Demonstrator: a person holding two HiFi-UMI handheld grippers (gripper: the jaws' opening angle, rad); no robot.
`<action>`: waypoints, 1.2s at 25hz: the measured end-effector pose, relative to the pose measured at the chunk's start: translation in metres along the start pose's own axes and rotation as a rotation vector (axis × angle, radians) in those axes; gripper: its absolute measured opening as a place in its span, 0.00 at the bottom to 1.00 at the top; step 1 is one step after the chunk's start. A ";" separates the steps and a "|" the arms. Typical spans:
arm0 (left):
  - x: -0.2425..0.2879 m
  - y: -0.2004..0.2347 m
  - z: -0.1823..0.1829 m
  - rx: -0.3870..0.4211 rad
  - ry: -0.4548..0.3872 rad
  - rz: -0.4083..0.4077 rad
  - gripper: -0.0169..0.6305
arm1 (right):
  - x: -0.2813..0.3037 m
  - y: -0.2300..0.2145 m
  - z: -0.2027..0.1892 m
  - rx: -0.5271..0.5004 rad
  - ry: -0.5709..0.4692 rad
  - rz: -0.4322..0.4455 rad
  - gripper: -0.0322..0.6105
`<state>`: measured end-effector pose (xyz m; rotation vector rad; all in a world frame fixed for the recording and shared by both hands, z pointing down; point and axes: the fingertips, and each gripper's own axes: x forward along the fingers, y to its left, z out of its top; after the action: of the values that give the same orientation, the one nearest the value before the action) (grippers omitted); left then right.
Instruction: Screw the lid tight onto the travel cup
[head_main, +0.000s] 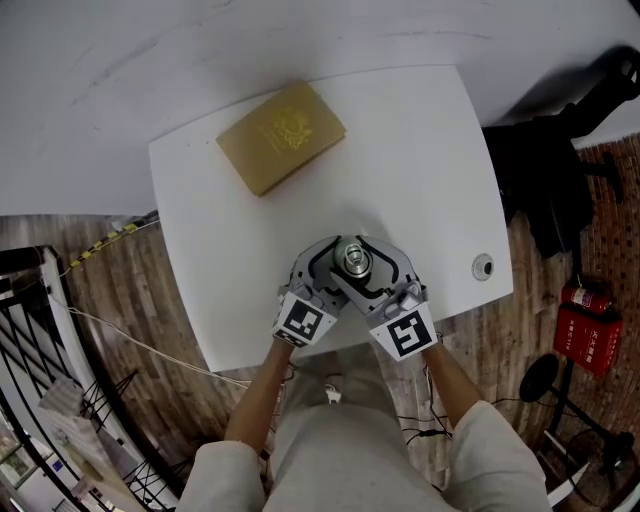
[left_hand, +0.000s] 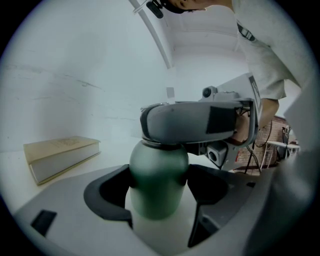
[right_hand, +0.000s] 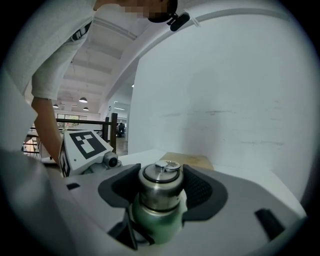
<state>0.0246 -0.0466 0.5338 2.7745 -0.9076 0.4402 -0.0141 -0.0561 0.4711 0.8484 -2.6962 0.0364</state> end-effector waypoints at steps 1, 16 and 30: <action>0.000 0.000 0.000 -0.001 0.000 0.000 0.56 | 0.000 -0.001 -0.001 0.004 0.006 -0.028 0.45; 0.000 0.000 0.001 0.006 0.001 0.002 0.56 | -0.002 -0.012 0.003 0.085 -0.028 -0.409 0.44; -0.001 0.001 0.001 -0.001 0.000 0.002 0.56 | -0.002 0.004 0.008 0.090 -0.067 0.168 0.59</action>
<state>0.0239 -0.0468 0.5331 2.7734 -0.9104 0.4399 -0.0169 -0.0529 0.4631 0.6565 -2.8416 0.1711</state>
